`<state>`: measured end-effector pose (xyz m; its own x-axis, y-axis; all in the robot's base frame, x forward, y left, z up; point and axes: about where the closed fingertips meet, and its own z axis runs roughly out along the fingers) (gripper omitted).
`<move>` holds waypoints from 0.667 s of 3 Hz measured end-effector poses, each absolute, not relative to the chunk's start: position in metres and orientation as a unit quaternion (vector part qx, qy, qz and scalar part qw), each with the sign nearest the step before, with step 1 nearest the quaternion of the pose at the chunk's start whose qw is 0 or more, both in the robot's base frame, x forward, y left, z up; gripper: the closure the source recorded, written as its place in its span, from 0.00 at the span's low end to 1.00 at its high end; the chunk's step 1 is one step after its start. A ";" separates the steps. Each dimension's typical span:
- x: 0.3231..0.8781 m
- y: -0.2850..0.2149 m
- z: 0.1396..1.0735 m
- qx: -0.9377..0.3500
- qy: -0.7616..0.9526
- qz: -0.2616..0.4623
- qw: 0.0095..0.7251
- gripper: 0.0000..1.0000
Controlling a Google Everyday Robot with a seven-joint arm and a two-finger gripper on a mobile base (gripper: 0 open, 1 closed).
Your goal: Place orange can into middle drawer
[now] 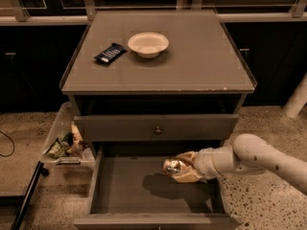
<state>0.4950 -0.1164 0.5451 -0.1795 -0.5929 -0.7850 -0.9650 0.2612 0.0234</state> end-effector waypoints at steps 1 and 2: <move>0.503 -0.116 0.517 -0.526 0.726 0.277 0.347 1.00; 0.518 -0.116 0.472 -0.518 0.733 0.261 0.355 1.00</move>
Offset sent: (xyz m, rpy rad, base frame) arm 0.0448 -0.0051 -0.1274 -0.0170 -0.0421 -0.1256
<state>0.5180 -0.1160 0.4722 -0.2112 -0.5749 -0.7905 -0.9448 0.3273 0.0144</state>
